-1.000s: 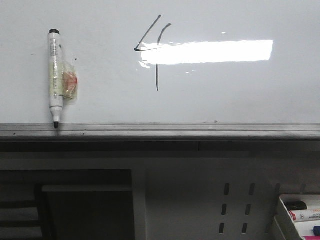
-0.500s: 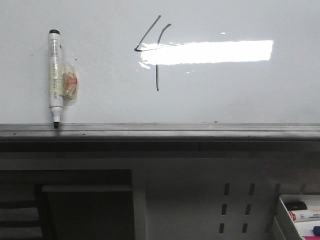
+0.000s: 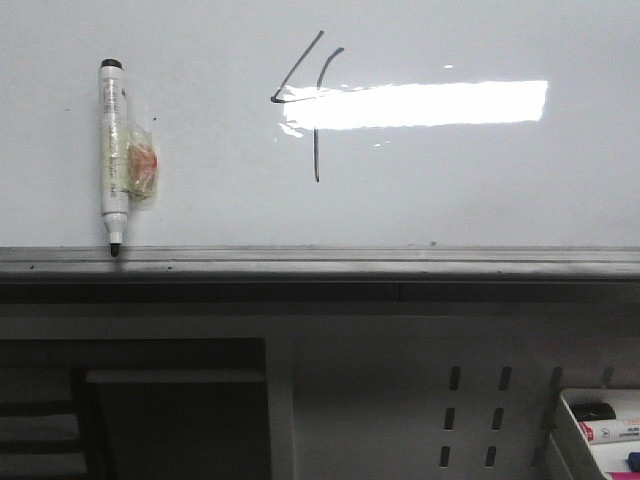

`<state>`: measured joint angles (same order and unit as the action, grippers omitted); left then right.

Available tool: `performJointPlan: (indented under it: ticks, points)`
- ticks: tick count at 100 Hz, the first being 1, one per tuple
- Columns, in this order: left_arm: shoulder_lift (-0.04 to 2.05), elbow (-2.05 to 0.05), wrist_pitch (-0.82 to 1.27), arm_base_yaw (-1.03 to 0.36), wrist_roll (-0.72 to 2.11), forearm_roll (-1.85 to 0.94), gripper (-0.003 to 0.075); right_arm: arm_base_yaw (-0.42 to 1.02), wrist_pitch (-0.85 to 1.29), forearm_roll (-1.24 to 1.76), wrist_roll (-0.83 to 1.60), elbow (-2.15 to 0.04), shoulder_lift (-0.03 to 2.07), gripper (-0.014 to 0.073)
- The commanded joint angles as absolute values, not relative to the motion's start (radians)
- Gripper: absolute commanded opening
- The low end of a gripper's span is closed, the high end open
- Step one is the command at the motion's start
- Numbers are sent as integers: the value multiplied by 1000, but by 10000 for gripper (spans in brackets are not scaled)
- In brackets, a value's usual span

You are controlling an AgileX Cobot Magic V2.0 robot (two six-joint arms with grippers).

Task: Write number 4 on whiteboard

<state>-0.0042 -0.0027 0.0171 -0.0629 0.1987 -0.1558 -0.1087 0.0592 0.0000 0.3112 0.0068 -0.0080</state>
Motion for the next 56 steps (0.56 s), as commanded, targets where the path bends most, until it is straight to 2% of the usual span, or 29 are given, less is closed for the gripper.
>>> performJointPlan:
  ticks: [1,56]
  points:
    - [-33,25,-55,-68,189,-164,-20,-115,-20,-12,313,30,-31,-67]
    - [-33,25,-55,-68,189,-164,-20,-115,-27,-12,313,30,-31,-67]
